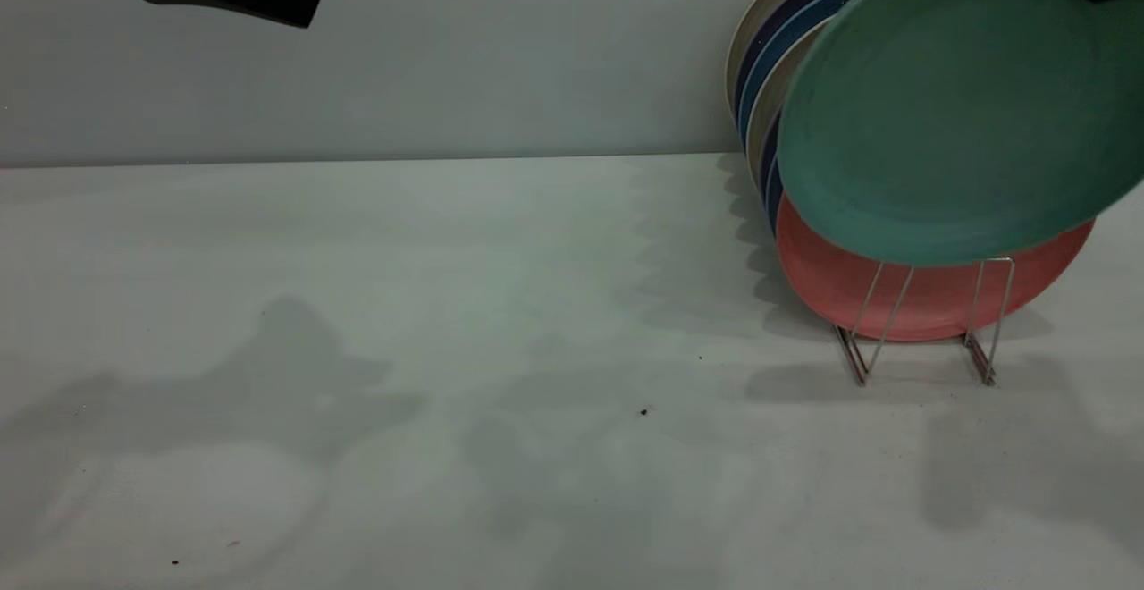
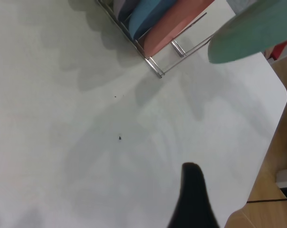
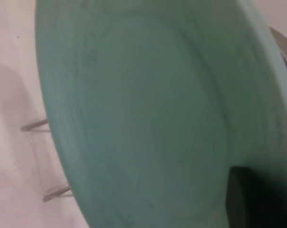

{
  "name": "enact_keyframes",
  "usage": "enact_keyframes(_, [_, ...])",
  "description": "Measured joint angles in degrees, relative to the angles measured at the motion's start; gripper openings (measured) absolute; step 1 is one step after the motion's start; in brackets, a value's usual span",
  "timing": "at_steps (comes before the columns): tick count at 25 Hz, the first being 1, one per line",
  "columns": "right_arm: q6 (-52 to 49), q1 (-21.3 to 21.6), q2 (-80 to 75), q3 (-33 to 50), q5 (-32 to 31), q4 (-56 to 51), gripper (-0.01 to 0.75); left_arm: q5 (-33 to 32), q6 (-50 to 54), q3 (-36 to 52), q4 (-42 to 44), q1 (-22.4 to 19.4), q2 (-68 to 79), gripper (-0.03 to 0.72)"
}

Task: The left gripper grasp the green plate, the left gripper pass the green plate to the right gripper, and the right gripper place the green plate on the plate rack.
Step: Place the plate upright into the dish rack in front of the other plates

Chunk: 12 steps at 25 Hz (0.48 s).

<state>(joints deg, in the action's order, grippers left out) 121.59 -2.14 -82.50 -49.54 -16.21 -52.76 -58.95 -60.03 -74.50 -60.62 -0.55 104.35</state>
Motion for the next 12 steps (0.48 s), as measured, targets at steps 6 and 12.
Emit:
enact_keyframes(6, [0.00, 0.04, 0.00, -4.31, -0.29, 0.01, 0.054, 0.00, 0.00, 0.05, 0.00, 0.00, 0.00, 0.575])
enact_keyframes(12, [-4.66, 3.85, -0.95, -8.72, -10.95, -0.49, 0.054, 0.00, 0.00, 0.25, 0.00, 0.00, 0.00, 0.575])
